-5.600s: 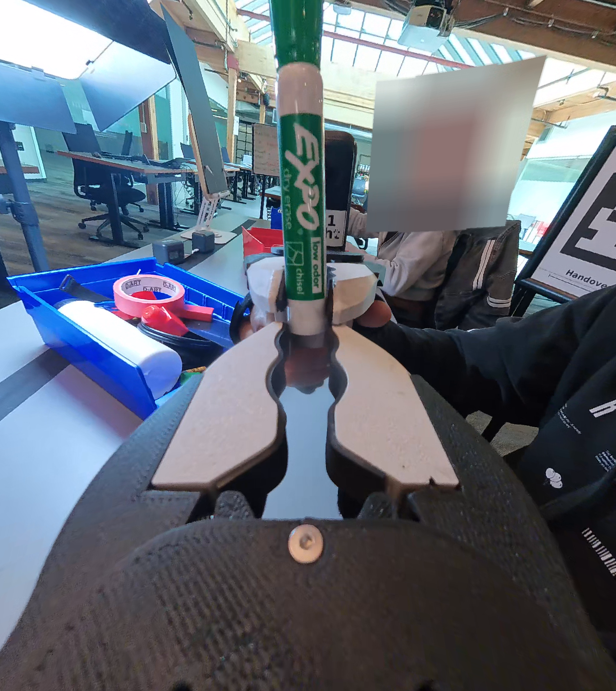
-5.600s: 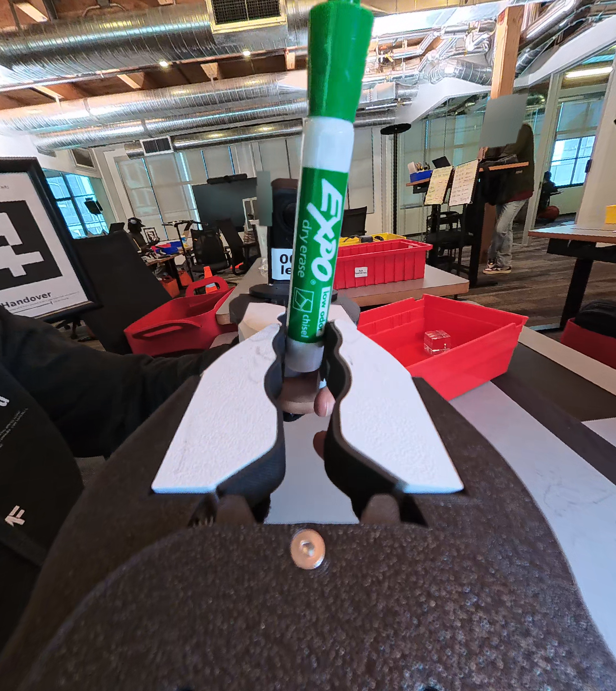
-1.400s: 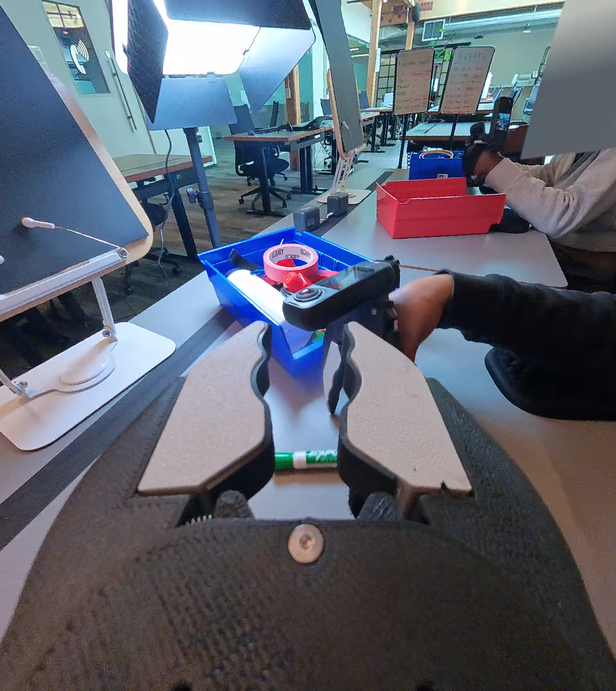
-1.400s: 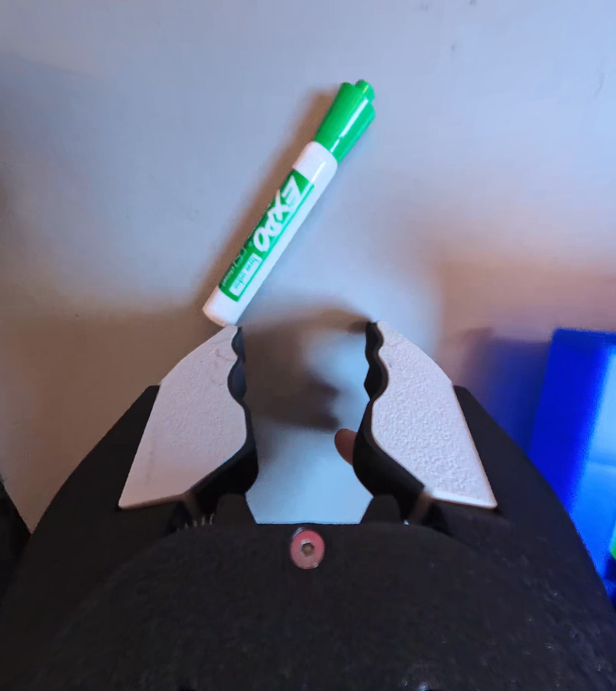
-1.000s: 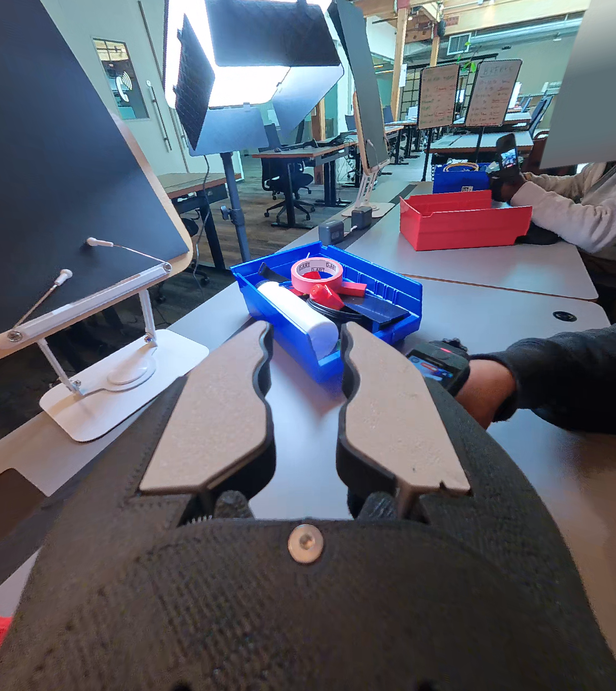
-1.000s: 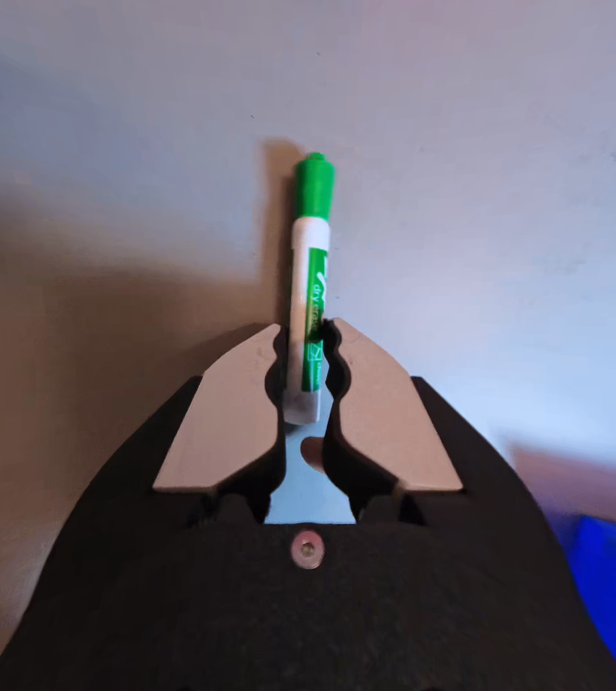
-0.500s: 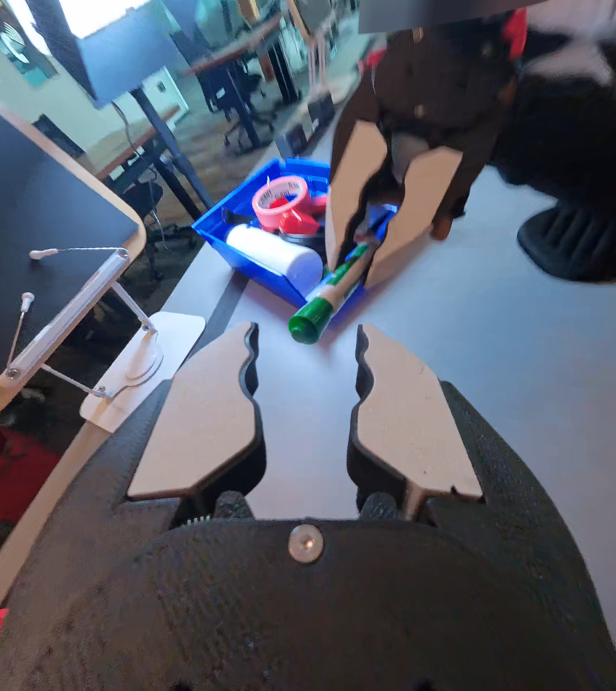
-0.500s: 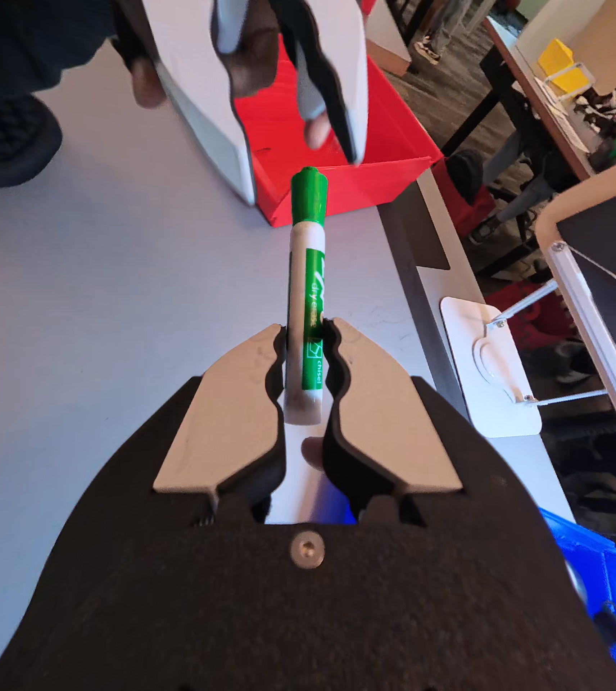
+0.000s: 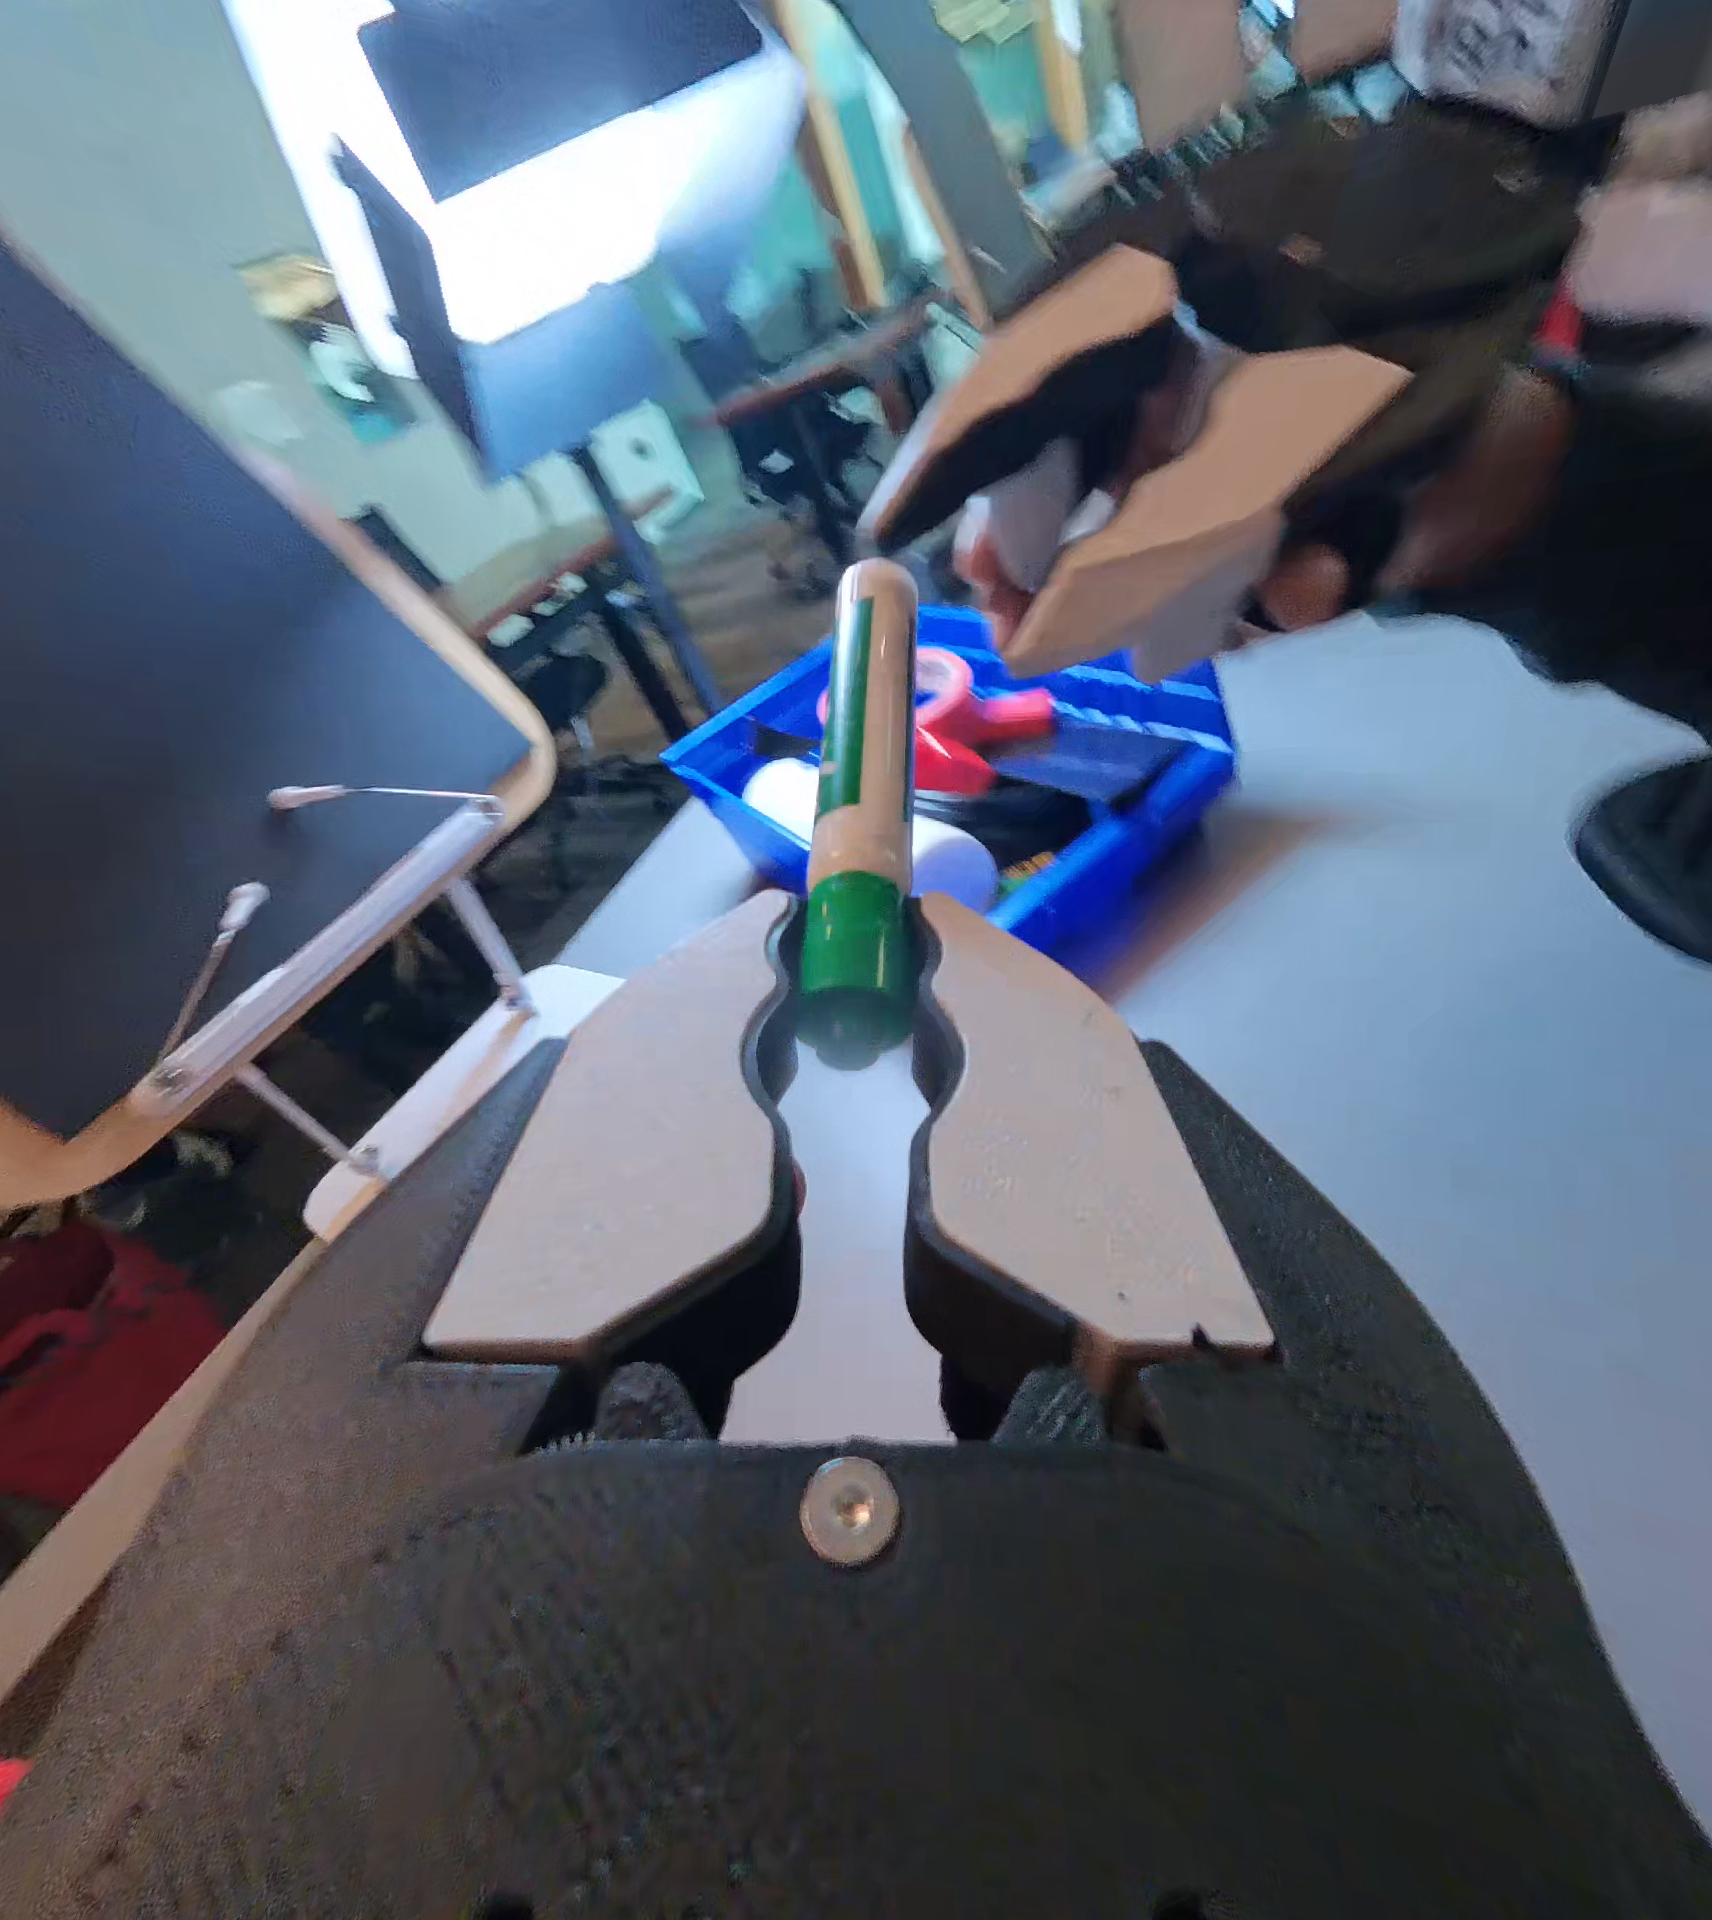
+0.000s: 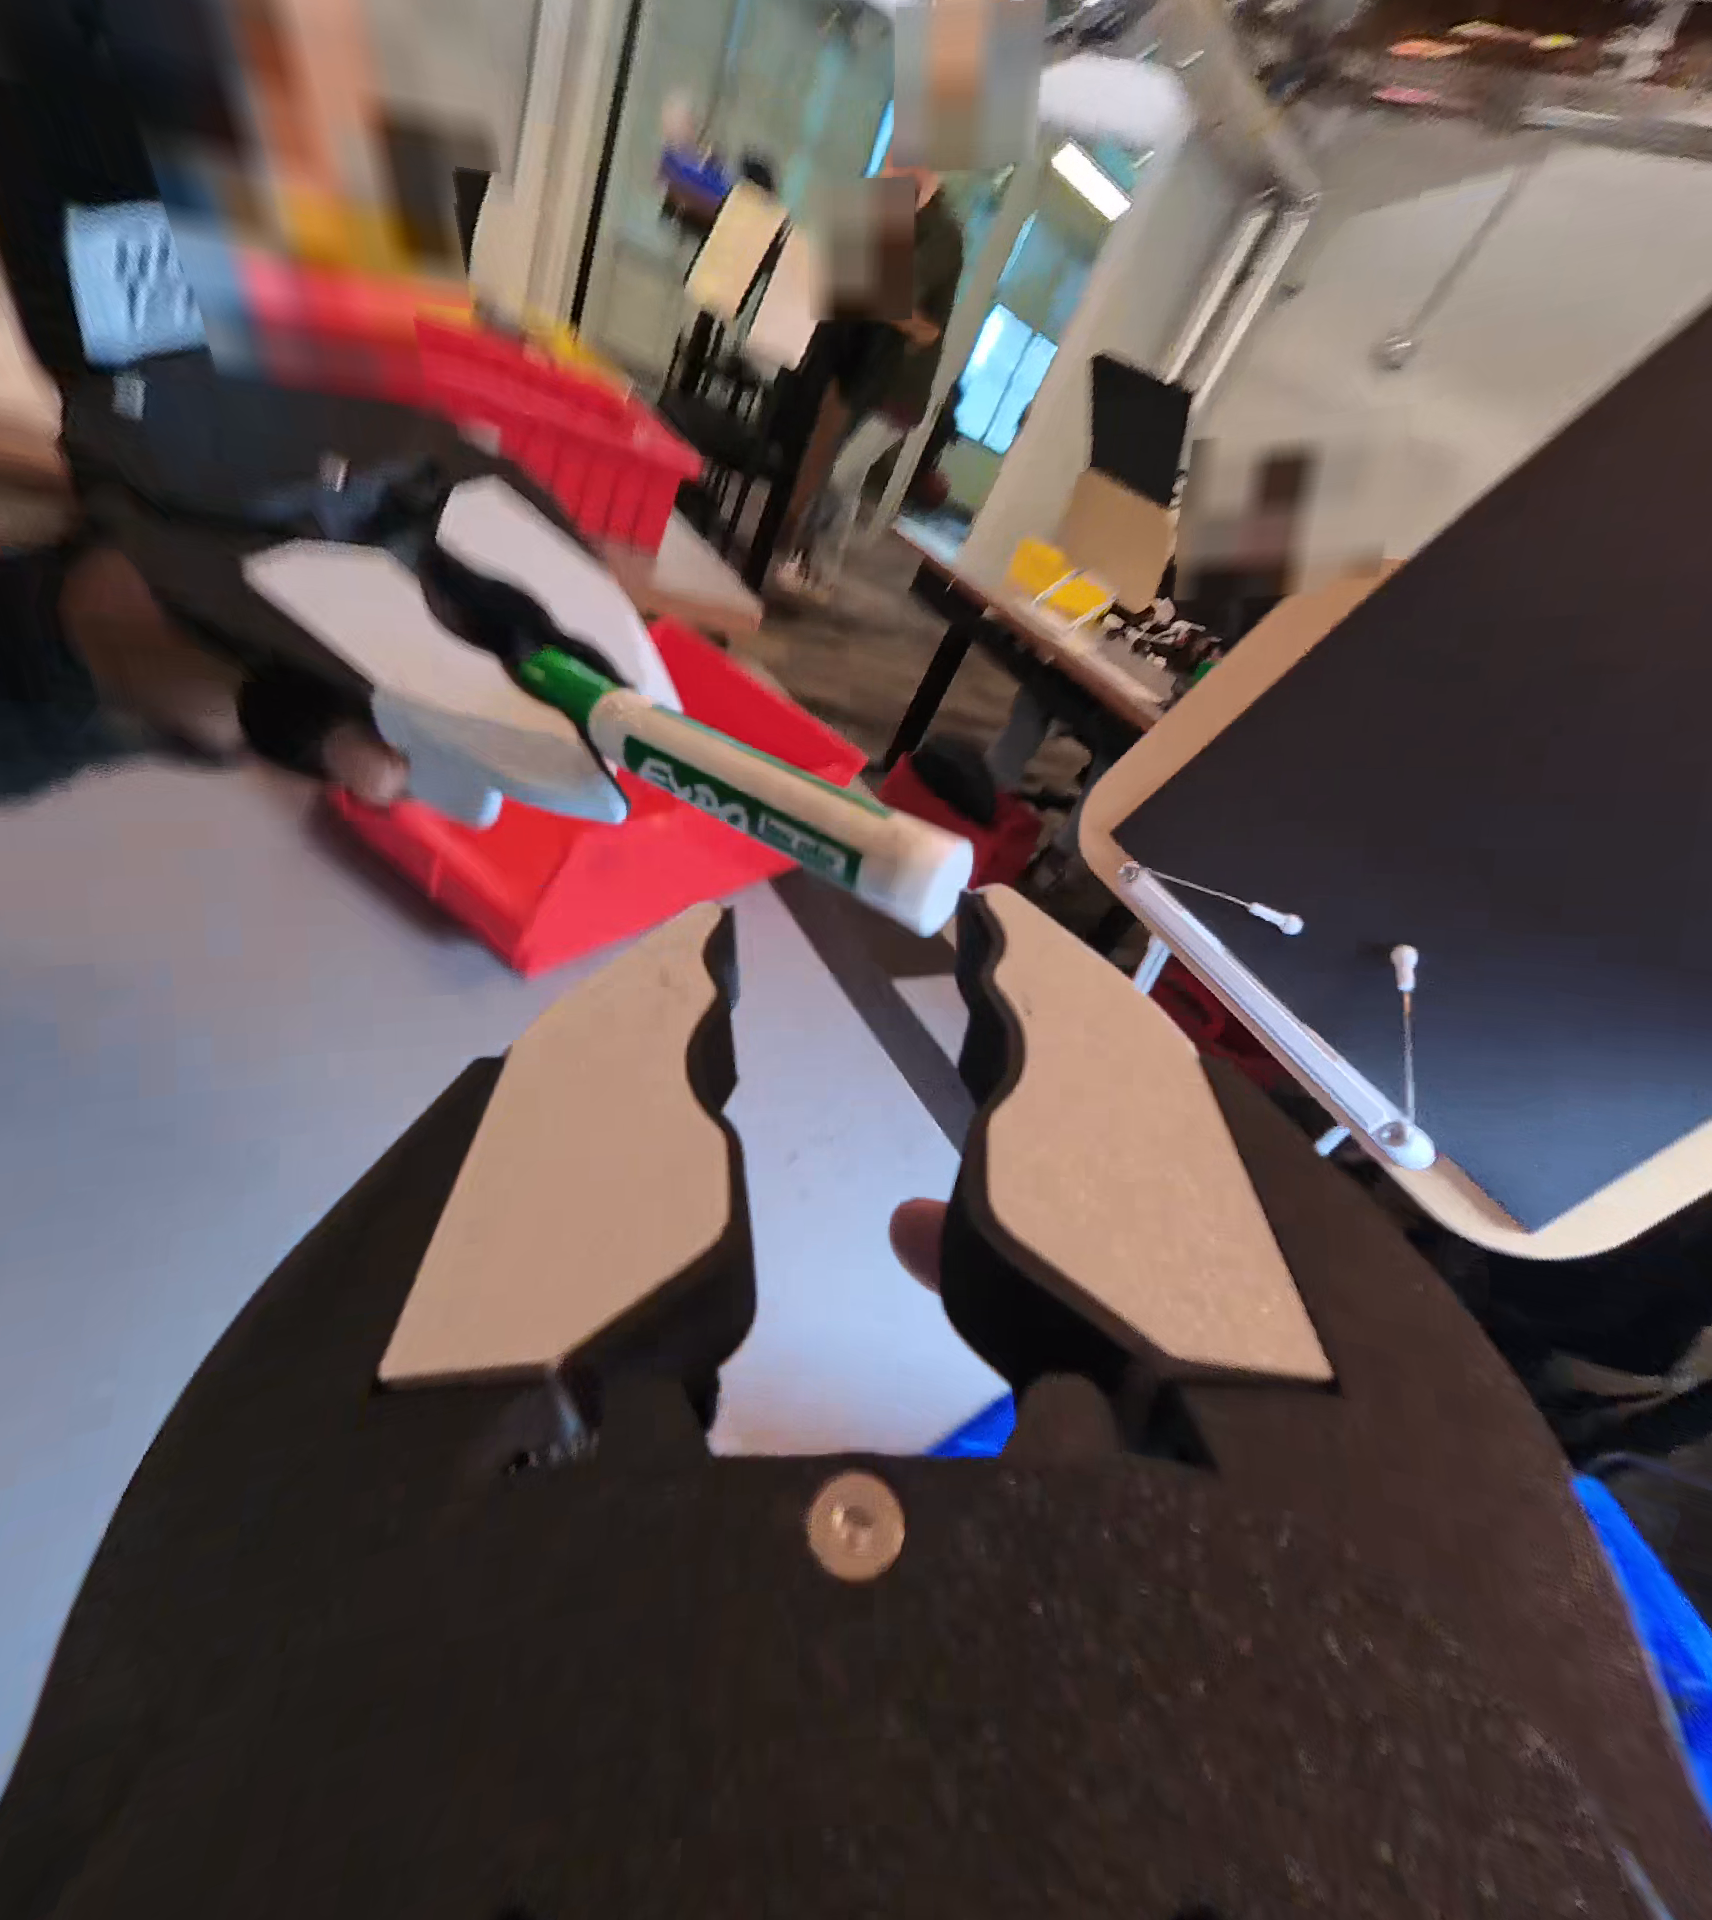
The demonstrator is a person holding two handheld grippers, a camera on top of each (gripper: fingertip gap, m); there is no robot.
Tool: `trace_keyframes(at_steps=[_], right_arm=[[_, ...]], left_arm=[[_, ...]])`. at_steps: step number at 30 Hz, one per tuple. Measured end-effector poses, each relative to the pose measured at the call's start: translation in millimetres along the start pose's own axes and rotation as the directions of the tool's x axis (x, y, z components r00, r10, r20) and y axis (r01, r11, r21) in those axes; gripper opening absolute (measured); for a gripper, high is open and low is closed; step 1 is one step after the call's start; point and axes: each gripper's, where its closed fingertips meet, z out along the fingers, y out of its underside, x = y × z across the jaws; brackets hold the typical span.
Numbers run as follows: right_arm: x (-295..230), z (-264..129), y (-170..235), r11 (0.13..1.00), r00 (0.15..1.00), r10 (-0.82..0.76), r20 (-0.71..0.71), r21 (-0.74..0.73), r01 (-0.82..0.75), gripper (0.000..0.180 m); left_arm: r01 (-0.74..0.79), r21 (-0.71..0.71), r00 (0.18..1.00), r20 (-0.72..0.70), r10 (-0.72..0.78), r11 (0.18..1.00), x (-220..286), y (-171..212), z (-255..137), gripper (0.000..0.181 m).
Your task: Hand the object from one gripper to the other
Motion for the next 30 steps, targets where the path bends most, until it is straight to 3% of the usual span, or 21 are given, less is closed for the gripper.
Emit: trace_keyframes(at_steps=[2, 4, 7, 10, 16, 21, 28, 30], right_arm=[[9, 2, -9, 0.977, 0.981, 0.193, -0.033, 0.095, -0.189, 0.059], [5, 13, -4, 0.947, 0.950, 0.310, -0.032, 0.092, -0.306, 0.082], [-5, 27, 2, 0.944, 0.941, 0.330, -0.071, 0.047, -0.327, 0.113], [-7, 31, 9, 0.948, 0.940, 0.312, -0.135, -0.020, -0.318, 0.127], [-18, 42, 34, 0.931, 0.938, 0.315, -0.143, -0.144, -0.335, 0.131], [-20, 46, 48, 0.923, 0.940, 0.309, -0.145, -0.195, -0.333, 0.136], [-28, 46, 51, 0.921, 0.940, 0.342, -0.011, -0.196, -0.337, 0.137], [-30, 46, 49, 0.920, 0.934, 0.357, 0.031, -0.185, -0.345, 0.137]], left_arm=[[0.046, 0.073, 0.993, 0.108, -0.054, 0.996, -15, -6, -1, 0.018], [-0.015, 0.068, 0.980, 0.200, 0.001, 0.998, -18, -6, 1, 0.018], [-0.179, -0.020, 0.943, 0.283, 0.177, 0.984, -12, -3, 8, 0.018], [-0.324, -0.109, 0.879, 0.332, 0.342, 0.940, -5, -1, 13, 0.018], [-0.549, -0.312, 0.678, 0.376, 0.631, 0.776, 3, 13, 25, 0.017], [-0.631, -0.400, 0.558, 0.361, 0.747, 0.664, 9, 16, 29, 0.017], [-0.697, -0.370, 0.525, 0.320, 0.788, 0.615, 19, 15, 31, 0.017], [-0.697, -0.331, 0.552, 0.319, 0.771, 0.636, 23, 13, 31, 0.017]])
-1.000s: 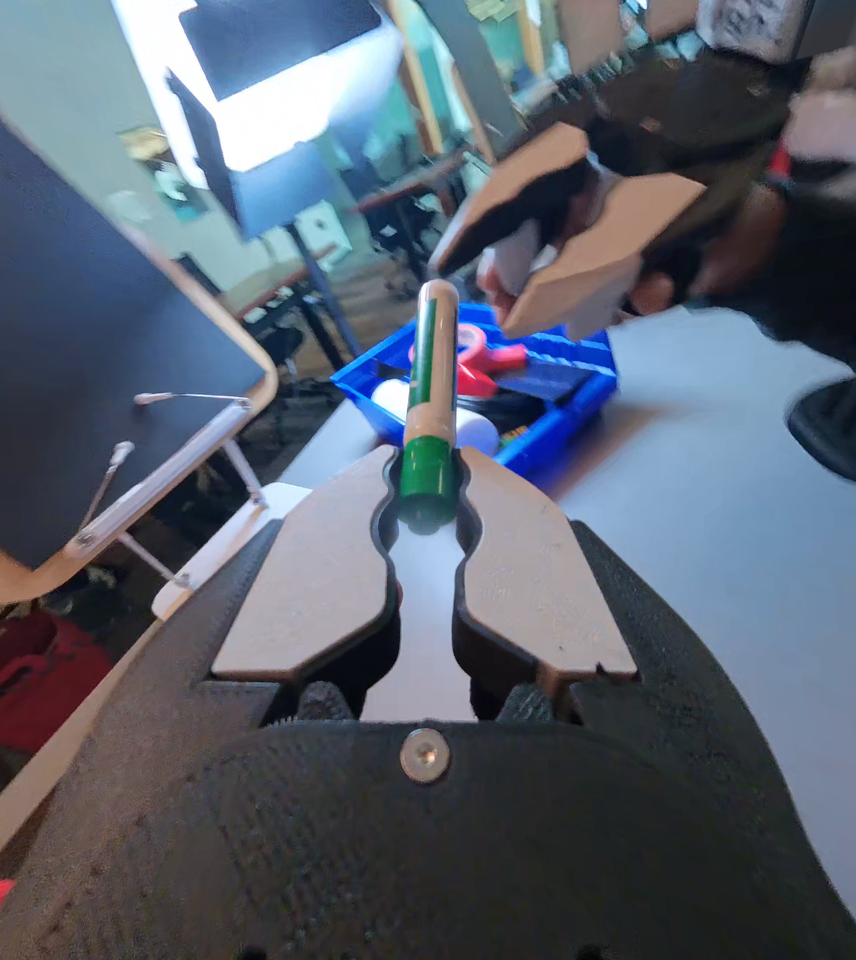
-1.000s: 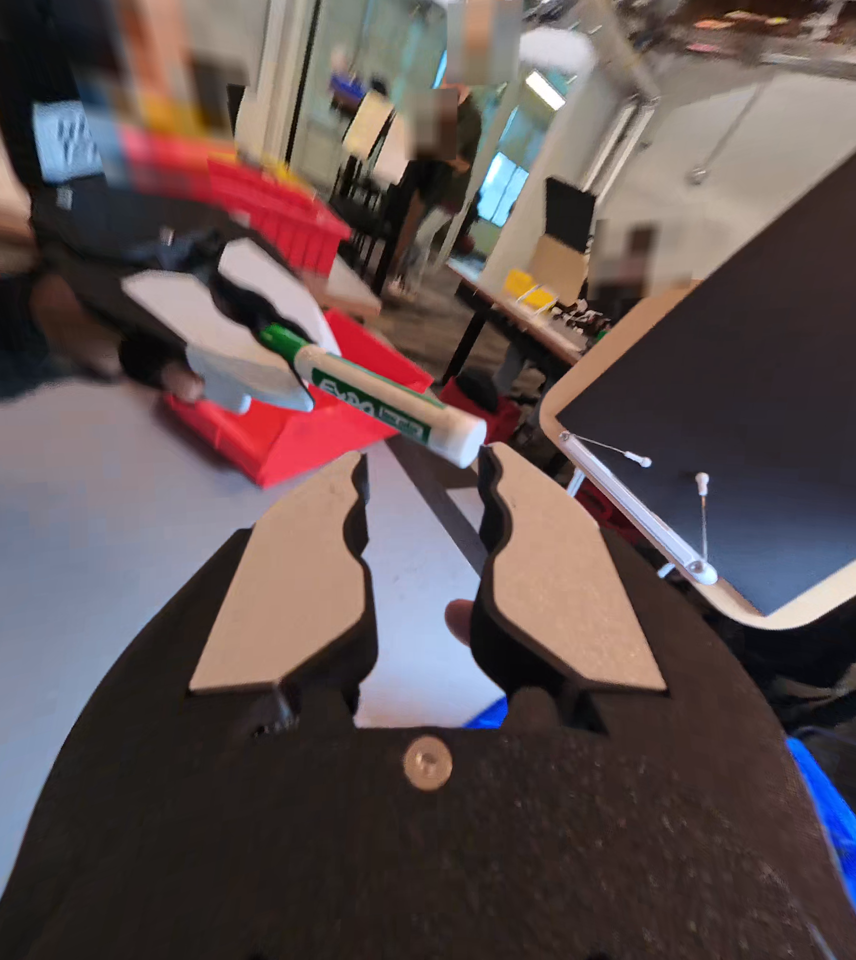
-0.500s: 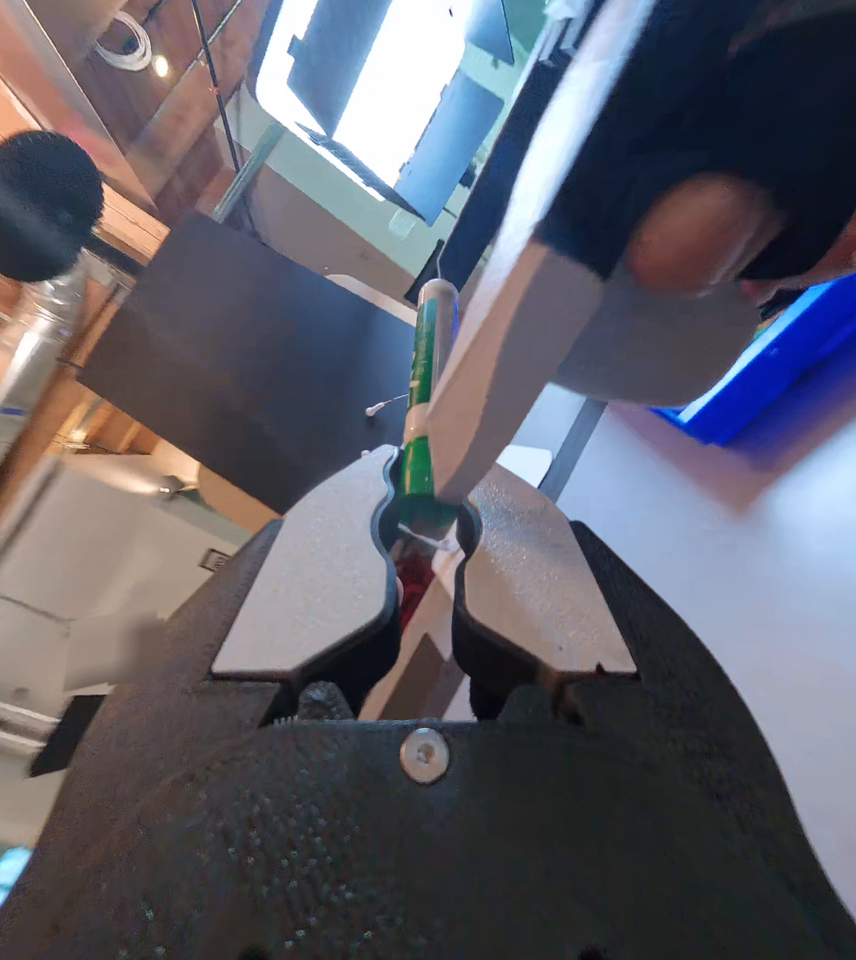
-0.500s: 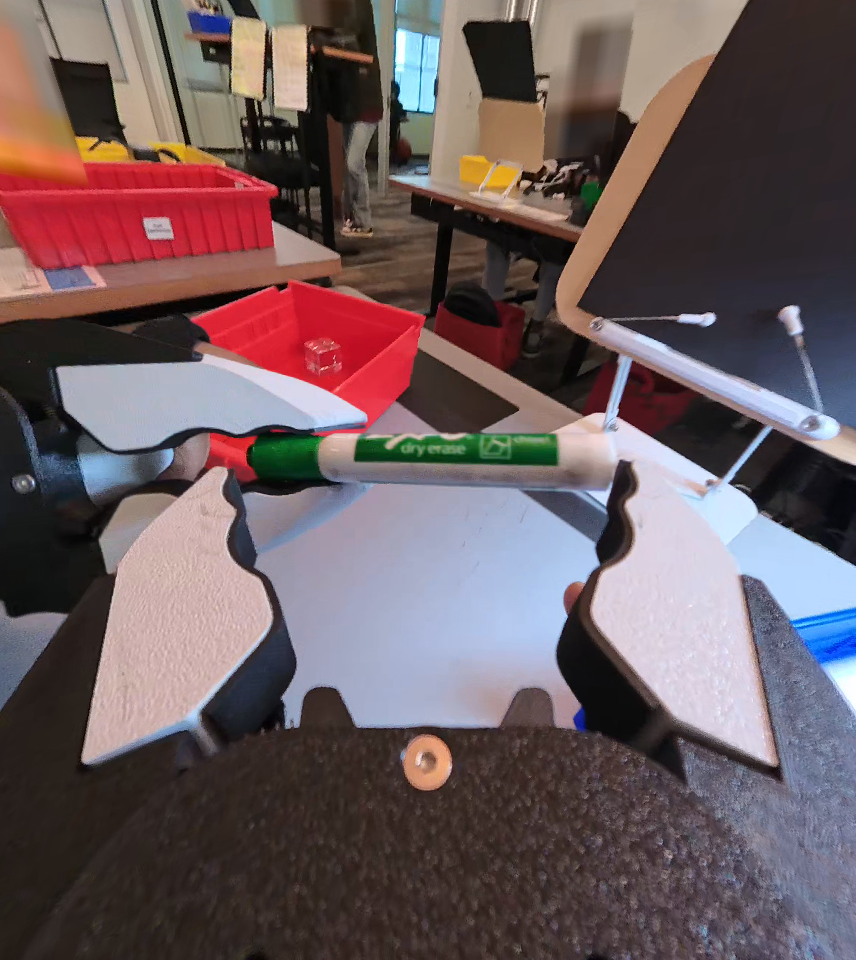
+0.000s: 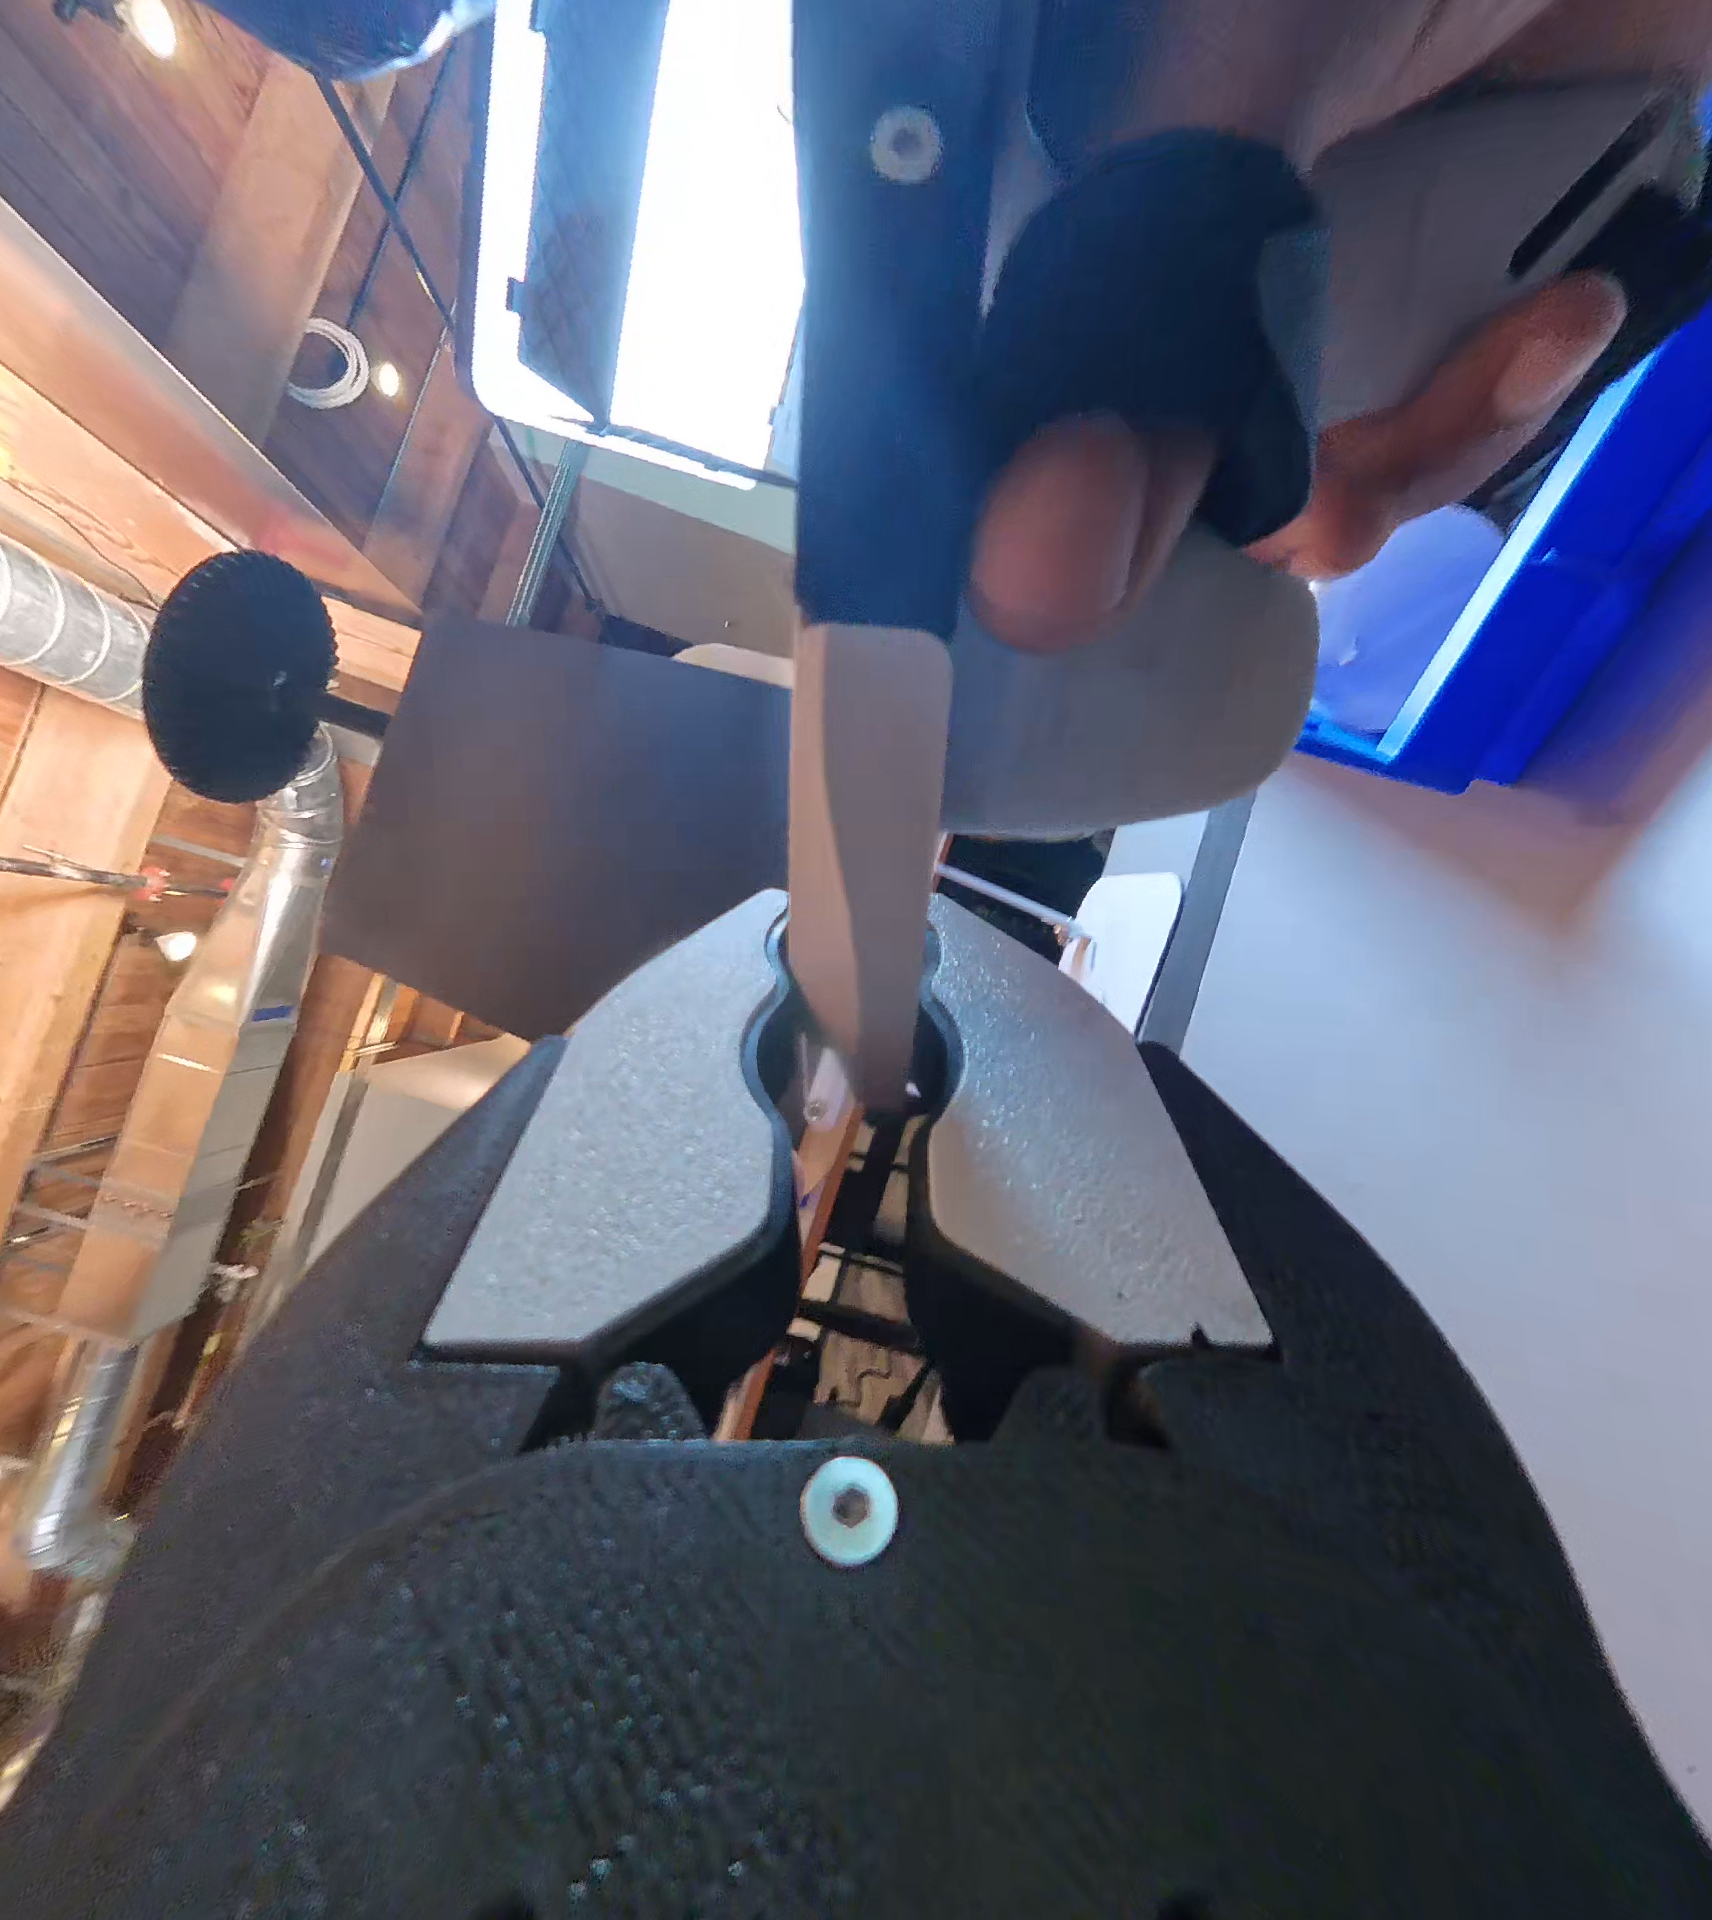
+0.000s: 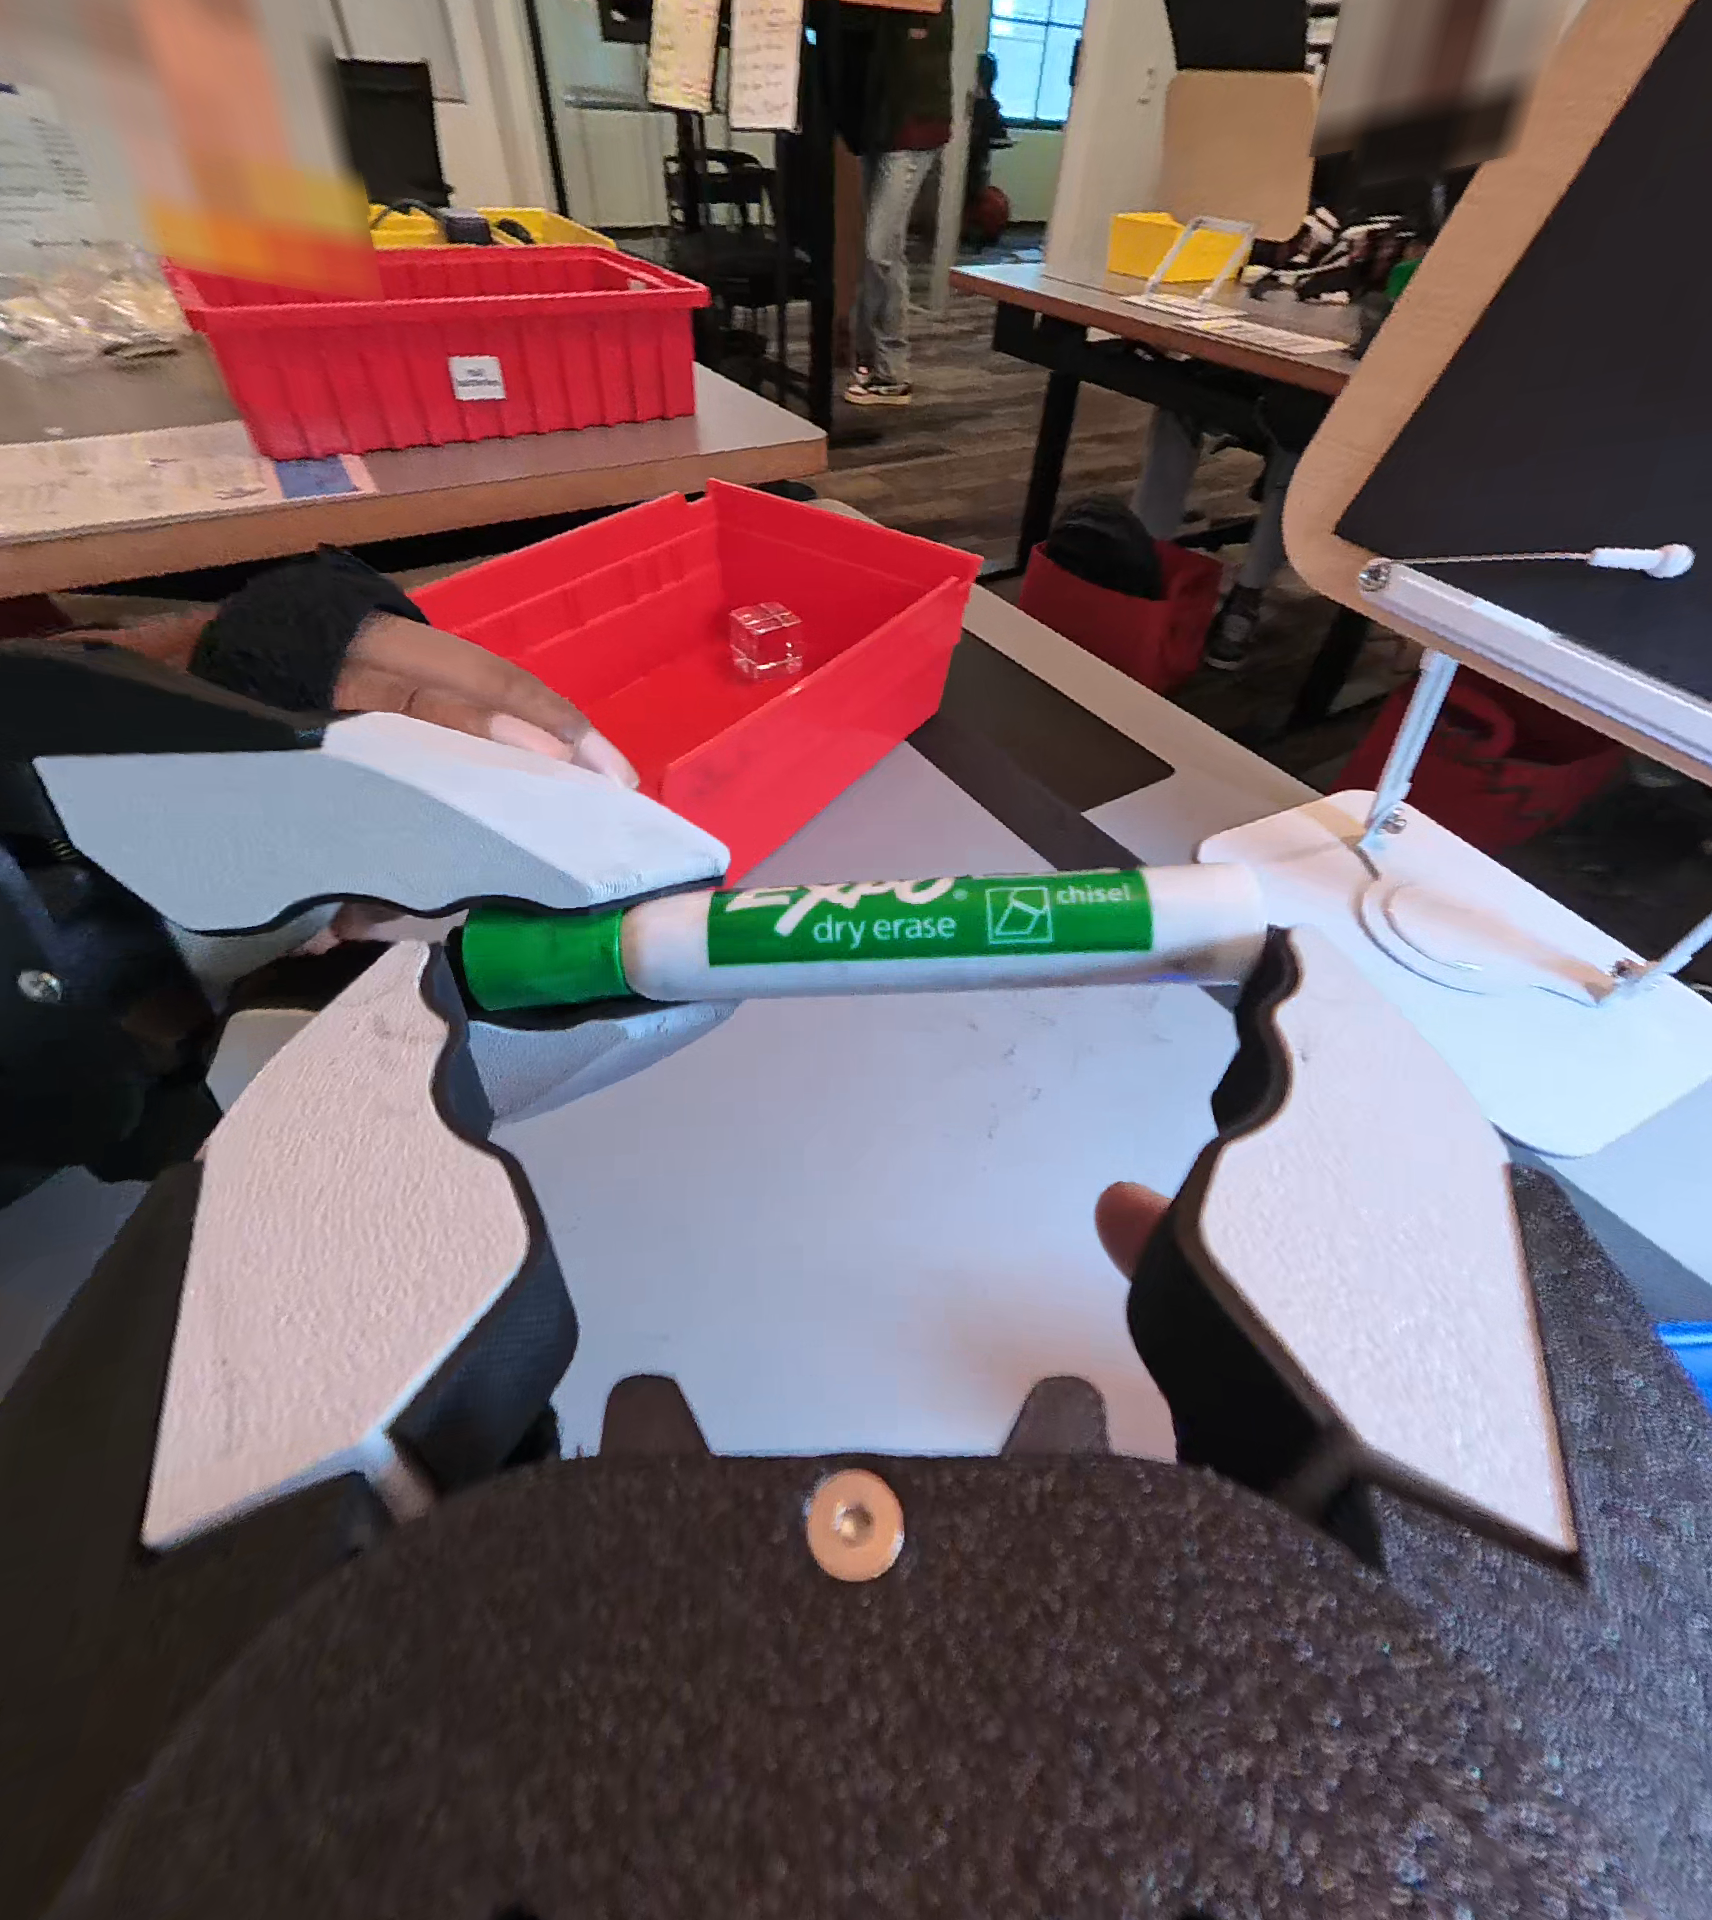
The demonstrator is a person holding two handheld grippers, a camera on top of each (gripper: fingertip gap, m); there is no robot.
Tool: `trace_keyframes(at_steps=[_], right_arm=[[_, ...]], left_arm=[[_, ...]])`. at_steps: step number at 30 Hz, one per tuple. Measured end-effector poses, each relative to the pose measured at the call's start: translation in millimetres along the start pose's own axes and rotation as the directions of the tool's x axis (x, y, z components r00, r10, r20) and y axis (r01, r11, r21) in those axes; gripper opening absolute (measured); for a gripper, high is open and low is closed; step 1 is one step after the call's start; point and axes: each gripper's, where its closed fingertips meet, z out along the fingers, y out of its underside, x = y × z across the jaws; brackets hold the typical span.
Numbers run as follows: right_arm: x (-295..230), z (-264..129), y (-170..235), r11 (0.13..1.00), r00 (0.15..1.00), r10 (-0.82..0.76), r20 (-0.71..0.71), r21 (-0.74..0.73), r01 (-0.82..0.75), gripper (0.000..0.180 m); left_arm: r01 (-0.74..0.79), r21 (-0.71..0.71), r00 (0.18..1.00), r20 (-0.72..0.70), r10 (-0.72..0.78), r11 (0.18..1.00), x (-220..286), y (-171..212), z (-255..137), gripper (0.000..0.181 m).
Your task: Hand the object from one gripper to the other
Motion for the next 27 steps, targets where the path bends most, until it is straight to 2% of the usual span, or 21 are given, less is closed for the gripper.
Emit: trace_keyframes(at_steps=[2, 5, 8, 10, 13, 14, 16, 18, 20, 21, 24, 27], right_arm=[[0, -2, -3, 1.000, 1.000, 0.006, 0.021, 0.025, -0.007, 0.137], [8, -12, -14, 0.996, 0.998, 0.019, 0.052, 0.088, -0.023, 0.137], [28, -36, -29, 0.982, 0.995, -0.098, -0.009, 0.161, 0.098, 0.137], [40, -52, -32, 0.951, 0.973, -0.223, -0.062, 0.206, 0.231, 0.137], [65, -64, -24, 0.884, 0.891, -0.401, -0.214, 0.166, 0.437, 0.137], [73, -66, -21, 0.854, 0.848, -0.457, -0.269, 0.134, 0.503, 0.137], [82, -64, -13, 0.797, 0.762, -0.549, -0.343, 0.060, 0.601, 0.137], [84, -57, -6, 0.720, 0.658, -0.636, -0.404, -0.003, 0.694, 0.137], [78, -46, 2, 0.660, 0.587, -0.698, -0.411, -0.050, 0.750, 0.136], [73, -41, 5, 0.632, 0.557, -0.721, -0.411, -0.061, 0.773, 0.136], [56, -23, 13, 0.551, 0.471, -0.782, -0.407, -0.100, 0.828, 0.136], [55, -11, 21, 0.505, 0.398, -0.812, -0.427, -0.170, 0.846, 0.136]], left_arm=[[0.061, 0.047, 0.998, -0.014, -0.060, 0.997, -2, -6, -2, 0.018], [0.210, 0.077, 0.977, -0.064, -0.206, 0.975, -10, -7, -4, 0.041], [0.476, 0.098, 0.876, -0.145, -0.460, 0.874, -29, 4, -6, 0.045], [0.711, 0.071, 0.691, -0.261, -0.674, 0.700, -36, 11, -7, 0.045], [0.935, -0.009, 0.317, -0.430, -0.845, 0.355, -46, 15, -10, 0.045], [0.960, -0.035, 0.230, -0.467, -0.854, 0.278, -48, 16, -11, 0.044], [0.979, -0.080, 0.122, -0.503, -0.856, 0.187, -50, 19, -12, 0.044], [0.970, -0.189, 0.021, -0.554, -0.832, 0.151, -40, 18, -15, 0.039], [0.923, -0.350, -0.094, -0.606, -0.790, 0.158, -16, 15, -21, 0.043], [0.898, -0.406, -0.124, -0.609, -0.783, 0.173, -5, 16, -22, 0.046], [0.843, -0.478, -0.109, -0.602, -0.791, 0.248, 24, 22, -20, 0.049], [0.817, -0.487, -0.013, -0.552, -0.834, 0.309, 41, 29, -10, 0.051]])
